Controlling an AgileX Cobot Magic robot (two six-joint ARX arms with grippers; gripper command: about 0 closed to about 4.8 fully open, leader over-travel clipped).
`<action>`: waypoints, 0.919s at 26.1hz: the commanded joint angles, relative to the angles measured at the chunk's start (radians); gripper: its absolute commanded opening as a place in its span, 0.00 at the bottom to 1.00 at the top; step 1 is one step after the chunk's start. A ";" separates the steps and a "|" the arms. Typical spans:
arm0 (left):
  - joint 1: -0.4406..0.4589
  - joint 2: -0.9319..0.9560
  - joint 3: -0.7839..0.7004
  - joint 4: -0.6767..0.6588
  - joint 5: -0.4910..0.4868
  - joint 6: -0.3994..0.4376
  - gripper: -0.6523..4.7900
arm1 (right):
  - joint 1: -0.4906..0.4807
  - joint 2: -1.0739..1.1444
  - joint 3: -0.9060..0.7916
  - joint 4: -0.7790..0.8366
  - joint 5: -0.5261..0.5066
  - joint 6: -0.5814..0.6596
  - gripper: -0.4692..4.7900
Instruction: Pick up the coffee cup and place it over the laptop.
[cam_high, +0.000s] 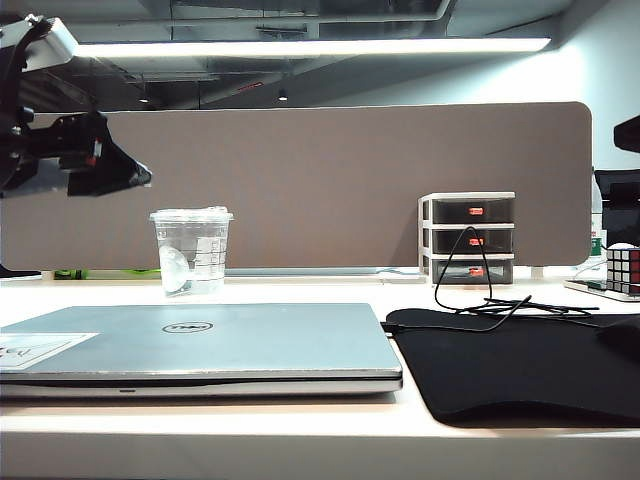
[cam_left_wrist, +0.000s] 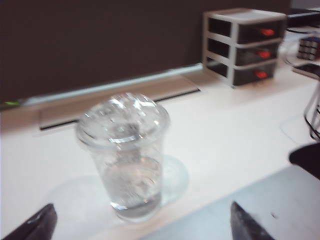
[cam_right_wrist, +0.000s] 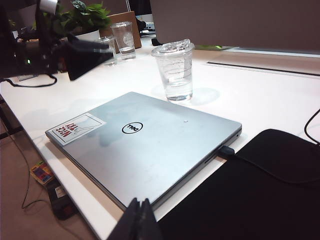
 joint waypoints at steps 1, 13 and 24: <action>0.002 -0.003 0.009 0.056 -0.032 -0.002 1.00 | 0.000 -0.002 -0.005 0.001 -0.005 0.003 0.08; 0.138 0.160 0.110 0.068 0.209 0.035 1.00 | 0.000 -0.002 -0.005 0.001 -0.001 0.003 0.08; 0.239 0.462 0.362 0.026 0.539 0.014 1.00 | 0.000 -0.002 -0.005 -0.007 -0.001 0.003 0.08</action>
